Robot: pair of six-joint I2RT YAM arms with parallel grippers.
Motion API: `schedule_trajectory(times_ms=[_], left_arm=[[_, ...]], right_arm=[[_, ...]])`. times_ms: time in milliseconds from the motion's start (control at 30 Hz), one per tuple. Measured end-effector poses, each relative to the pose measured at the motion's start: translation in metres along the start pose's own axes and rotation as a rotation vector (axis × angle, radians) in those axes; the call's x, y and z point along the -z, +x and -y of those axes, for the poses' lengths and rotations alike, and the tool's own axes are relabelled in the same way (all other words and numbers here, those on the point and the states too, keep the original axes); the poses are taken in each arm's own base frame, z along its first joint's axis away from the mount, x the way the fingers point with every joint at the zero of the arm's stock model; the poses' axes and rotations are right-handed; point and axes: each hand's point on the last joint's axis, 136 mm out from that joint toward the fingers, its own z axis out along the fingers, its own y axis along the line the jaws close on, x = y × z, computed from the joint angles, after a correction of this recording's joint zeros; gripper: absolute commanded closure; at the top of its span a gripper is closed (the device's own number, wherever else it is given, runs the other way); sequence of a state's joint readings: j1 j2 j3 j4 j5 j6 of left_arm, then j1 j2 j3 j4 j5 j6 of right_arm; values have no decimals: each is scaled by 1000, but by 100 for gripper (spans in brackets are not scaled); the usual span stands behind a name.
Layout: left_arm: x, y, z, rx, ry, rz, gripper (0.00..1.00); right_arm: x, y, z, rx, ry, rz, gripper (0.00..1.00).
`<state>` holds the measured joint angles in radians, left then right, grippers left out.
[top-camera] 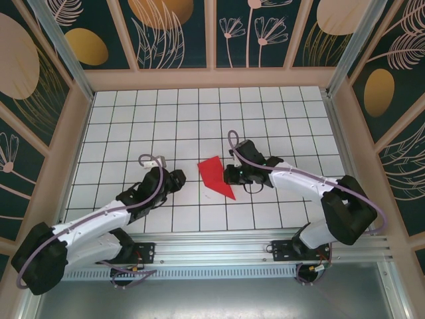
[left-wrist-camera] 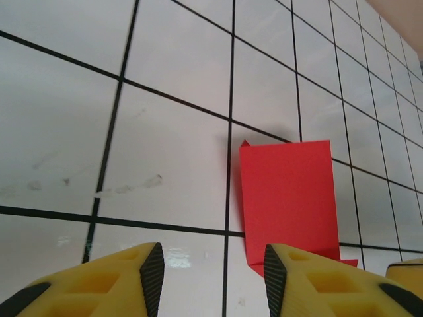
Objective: Fold a paper plane with a square sheet of paper (pick it up from the middle)
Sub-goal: Turn over the paper at the center of the table.
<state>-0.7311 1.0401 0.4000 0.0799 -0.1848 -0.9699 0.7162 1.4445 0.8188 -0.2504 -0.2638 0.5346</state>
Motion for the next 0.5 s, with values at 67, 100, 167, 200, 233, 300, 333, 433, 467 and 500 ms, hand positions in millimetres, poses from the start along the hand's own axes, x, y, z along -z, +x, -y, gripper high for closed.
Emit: schedule_trajectory(times_ms=[67, 100, 167, 200, 233, 300, 333, 433, 467, 500], left_arm=[[-10, 12, 3, -2, 17, -53, 54], [-14, 18, 4, -2, 25, -81, 54], [-22, 29, 6, 2, 41, -129, 54], [-25, 33, 6, 4, 48, -150, 54], [-28, 37, 7, 7, 54, -167, 54], [-33, 45, 9, 10, 63, -204, 54], [-36, 47, 9, 11, 64, -217, 54], [-42, 52, 16, 19, 81, -248, 54], [-44, 52, 18, 23, 88, -253, 54], [-45, 53, 20, 27, 94, -257, 54]], right_arm=[[-1, 2, 2, -12, -33, -11, 96], [-2, 2, 1, -15, -48, -12, 97], [-2, 0, -1, -15, -71, -10, 97], [-2, -1, -2, -13, -81, -8, 97], [-2, -2, -4, -12, -90, -5, 97], [-4, -3, -5, -9, -99, -4, 97], [-4, -3, -5, -10, -100, -5, 97], [-7, -2, -5, -10, -102, -11, 97], [-7, -3, -5, -8, -103, -11, 97], [-7, -3, -5, -7, -104, -11, 97]])
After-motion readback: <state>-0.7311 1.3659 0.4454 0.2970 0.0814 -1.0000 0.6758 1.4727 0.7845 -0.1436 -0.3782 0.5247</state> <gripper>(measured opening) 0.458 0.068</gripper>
